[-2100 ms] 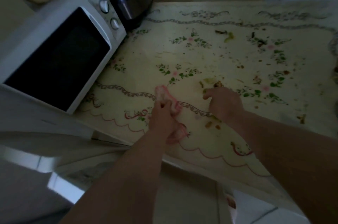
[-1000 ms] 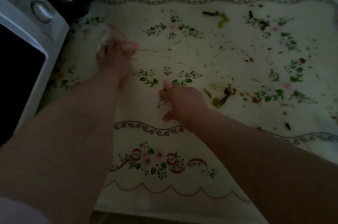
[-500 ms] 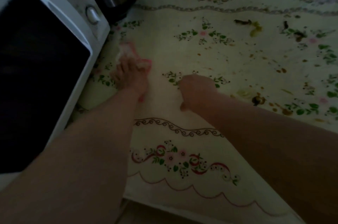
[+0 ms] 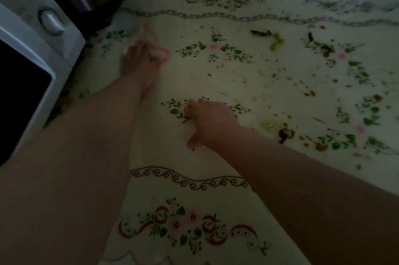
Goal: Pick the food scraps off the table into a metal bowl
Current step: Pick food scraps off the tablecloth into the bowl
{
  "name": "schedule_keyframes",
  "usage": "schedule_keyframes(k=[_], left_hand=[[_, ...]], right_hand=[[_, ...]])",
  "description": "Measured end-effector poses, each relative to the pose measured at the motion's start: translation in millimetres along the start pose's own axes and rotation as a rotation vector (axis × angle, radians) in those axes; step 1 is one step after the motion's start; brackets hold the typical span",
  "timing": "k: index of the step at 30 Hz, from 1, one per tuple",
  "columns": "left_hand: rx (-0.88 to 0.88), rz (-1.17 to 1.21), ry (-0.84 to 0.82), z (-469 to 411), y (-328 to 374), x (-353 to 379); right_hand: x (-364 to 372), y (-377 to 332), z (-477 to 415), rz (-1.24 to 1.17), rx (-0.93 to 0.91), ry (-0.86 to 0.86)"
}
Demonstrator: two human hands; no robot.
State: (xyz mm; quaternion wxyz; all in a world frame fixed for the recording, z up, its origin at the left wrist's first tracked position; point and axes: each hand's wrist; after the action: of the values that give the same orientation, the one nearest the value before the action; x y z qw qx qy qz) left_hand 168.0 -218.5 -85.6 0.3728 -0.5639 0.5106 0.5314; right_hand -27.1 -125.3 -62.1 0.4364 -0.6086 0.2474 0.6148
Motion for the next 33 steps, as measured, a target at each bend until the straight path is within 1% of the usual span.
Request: schedule_keyframes(k=[1, 3, 5, 6, 8, 11, 13, 17, 19, 22, 27, 28, 29, 30, 32, 33], left_hand=[[0.048, 0.003, -0.025, -1, 16, 3], [0.064, 0.047, -0.072, 2, 38, 6], [0.109, 0.078, -0.108, 12, 51, 9], [0.14, 0.083, -0.124, 20, 54, 9], [0.17, 0.107, -0.156, 36, 58, 7], [0.197, 0.108, -0.177, 62, 67, 1], [0.214, 0.09, -0.196, 80, 76, -5], [0.253, 0.118, -0.201, 117, 96, -11], [0.27, 0.13, -0.208, 136, 111, -14], [0.319, 0.148, -0.221, 162, 135, -14], [0.381, 0.269, -0.209, 212, 193, -20], [0.356, 0.315, -0.231, 220, 205, -21], [0.254, 0.428, -0.258, 228, 216, -18], [0.096, 0.598, -0.328, 234, 225, -21], [-0.277, 1.073, -0.404, 240, 239, -39], [-0.41, 1.214, -0.368, 241, 242, -45]], right_hand=[[-1, 1, 2, -0.007, -0.009, 0.003], [-8, 1, 6, -0.009, -0.028, -0.021], [-15, 3, 11, -0.021, -0.005, -0.056], [-19, 4, 14, -0.041, 0.017, -0.048], [-25, 9, 26, -0.067, 0.058, 0.024], [-33, 20, 50, -0.053, 0.136, 0.156], [-38, 32, 65, -0.044, 0.21, 0.202], [-47, 68, 96, -0.051, 0.499, 0.235], [-49, 83, 118, -0.032, 0.585, 0.261], [-49, 96, 144, -0.02, 0.629, 0.282], [-52, 109, 174, -0.004, 0.659, 0.277], [-53, 112, 180, 0.012, 0.658, 0.262], [-54, 115, 186, 0.025, 0.658, 0.242], [-55, 117, 192, 0.035, 0.656, 0.221], [-55, 125, 208, 0.039, 0.659, 0.204], [-54, 130, 215, 0.031, 0.671, 0.204]])
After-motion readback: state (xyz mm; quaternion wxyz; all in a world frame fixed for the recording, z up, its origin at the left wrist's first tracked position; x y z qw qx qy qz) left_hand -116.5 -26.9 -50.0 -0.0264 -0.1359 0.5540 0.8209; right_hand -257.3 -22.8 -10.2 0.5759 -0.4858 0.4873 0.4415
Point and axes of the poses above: each hand's wrist, its own z-axis away from the middle knuckle, its own x-axis out of the palm, y = z × x, and after that the axes turned 13 degrees about y, right-handed
